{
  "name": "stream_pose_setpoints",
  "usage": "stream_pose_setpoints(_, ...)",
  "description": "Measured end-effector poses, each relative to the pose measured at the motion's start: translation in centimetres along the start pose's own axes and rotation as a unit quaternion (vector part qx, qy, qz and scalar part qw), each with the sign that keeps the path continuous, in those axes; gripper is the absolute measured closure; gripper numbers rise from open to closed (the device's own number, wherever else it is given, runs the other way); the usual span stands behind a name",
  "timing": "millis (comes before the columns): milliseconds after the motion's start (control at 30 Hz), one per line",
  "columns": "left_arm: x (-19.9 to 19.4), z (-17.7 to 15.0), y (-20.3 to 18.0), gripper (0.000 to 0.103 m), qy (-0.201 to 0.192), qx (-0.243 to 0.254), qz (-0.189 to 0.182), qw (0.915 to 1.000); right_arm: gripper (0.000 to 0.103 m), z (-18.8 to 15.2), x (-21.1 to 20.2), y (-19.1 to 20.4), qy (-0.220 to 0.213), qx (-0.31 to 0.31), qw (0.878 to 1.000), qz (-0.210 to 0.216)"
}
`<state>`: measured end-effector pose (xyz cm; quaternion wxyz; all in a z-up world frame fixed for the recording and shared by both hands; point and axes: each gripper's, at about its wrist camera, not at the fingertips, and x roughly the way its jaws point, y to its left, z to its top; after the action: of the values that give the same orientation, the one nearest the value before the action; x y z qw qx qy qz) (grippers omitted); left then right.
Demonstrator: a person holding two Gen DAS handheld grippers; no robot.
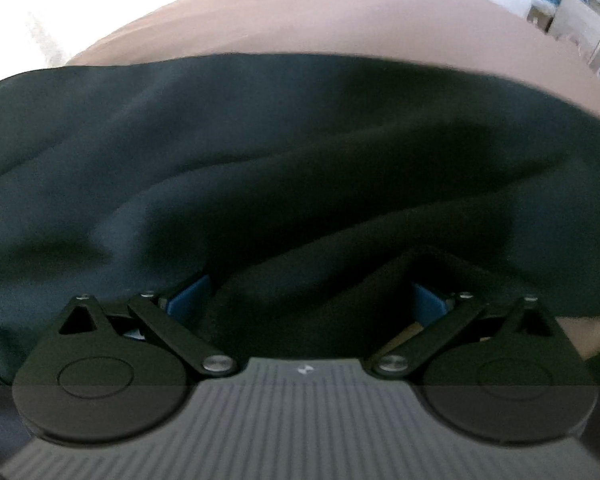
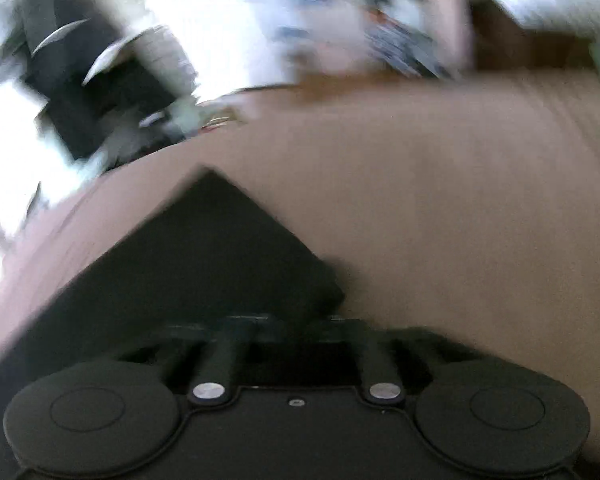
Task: Fold clothes
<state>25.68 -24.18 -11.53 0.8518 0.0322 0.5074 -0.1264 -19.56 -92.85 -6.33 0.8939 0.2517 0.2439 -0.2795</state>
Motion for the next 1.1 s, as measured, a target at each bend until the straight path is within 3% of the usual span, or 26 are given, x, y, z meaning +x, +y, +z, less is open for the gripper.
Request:
stream_pose_setpoints(33, -0.5, 0.2, 0.8, 0.0, -0.003, -0.02, -0.014, 0.9997, 0.099, 1.0, -0.3, 1.2, -0.023, -0.051, 0.998, -0.002)
stream_pose_setpoints(67, -1.1, 0.3, 1.6, 0.0, -0.006, -0.04, -0.027, 0.9988, 0.1, 2.0, -2.0, 1.2, -0.073, -0.054, 0.996, 0.019)
stream_pose_setpoints(133, -2.2, 0.7, 3.2, 0.0, -0.011, -0.08, -0.055, 0.9952, 0.094, 3.3, -2.5, -0.1, -0.089, -0.016, 0.996, 0.018)
stream_pose_setpoints(200, -3.0, 0.9, 4.6, 0.0, -0.013, -0.112, -0.074, 0.9908, 0.084, 2.8, -0.8, -2.0, -0.044, 0.026, 0.999, -0.016)
stream_pose_setpoints(300, -2.0, 0.4, 3.7, 0.0, 0.018, -0.079, -0.042, 0.9958, 0.074, -1.2, 0.5, -3.7, 0.027, 0.022, 0.994, -0.099)
stream_pose_setpoints(367, -1.6, -0.1, 2.9, 0.0, 0.032, -0.056, -0.024, 0.9976, 0.068, -3.6, -0.1, -3.1, 0.019, -0.007, 0.992, -0.126)
stream_pose_setpoints(433, -1.6, -0.3, 1.7, 0.0, 0.038, -0.042, -0.02, 0.9982, 0.049, -4.3, -1.9, -2.0, 0.01, -0.052, 0.986, -0.156)
stream_pose_setpoints(467, -1.8, -0.4, 0.9, 0.0, 0.039, -0.029, -0.018, 0.9987, 0.049, -4.1, -3.0, -1.3, 0.012, -0.062, 0.982, -0.176)
stream_pose_setpoints(600, -4.0, -1.4, -2.6, 0.0, 0.03, 0.082, 0.003, 0.9962, 0.046, -1.6, -7.1, 0.8, 0.005, 0.044, 0.996, -0.081)
stream_pose_setpoints(700, -6.6, -0.9, -3.2, 0.0, 0.009, 0.104, -0.013, 0.9944, 0.042, -2.3, -9.4, 4.1, 0.04, 0.036, 0.998, 0.015)
stream_pose_setpoints(767, -8.0, 1.0, -2.8, 0.0, -0.006, 0.104, -0.022, 0.9943, 0.042, -3.8, -9.4, 7.1, 0.082, -0.011, 0.995, 0.06)
stream_pose_setpoints(867, -10.3, 2.7, -0.8, 0.0, -0.021, 0.121, -0.011, 0.9924, 0.042, -6.2, -9.8, 11.4, 0.148, -0.075, 0.978, 0.127)
stream_pose_setpoints(967, -12.3, 4.6, 2.6, 0.001, -0.058, 0.144, 0.027, 0.9875, 0.042, -8.9, -10.7, 15.0, 0.174, -0.16, 0.956, 0.174)
stream_pose_setpoints(1100, -14.0, 6.7, 10.8, 0.001, -0.141, 0.178, 0.121, 0.9664, 0.042, -10.4, -12.2, 19.5, 0.179, -0.261, 0.922, 0.223)
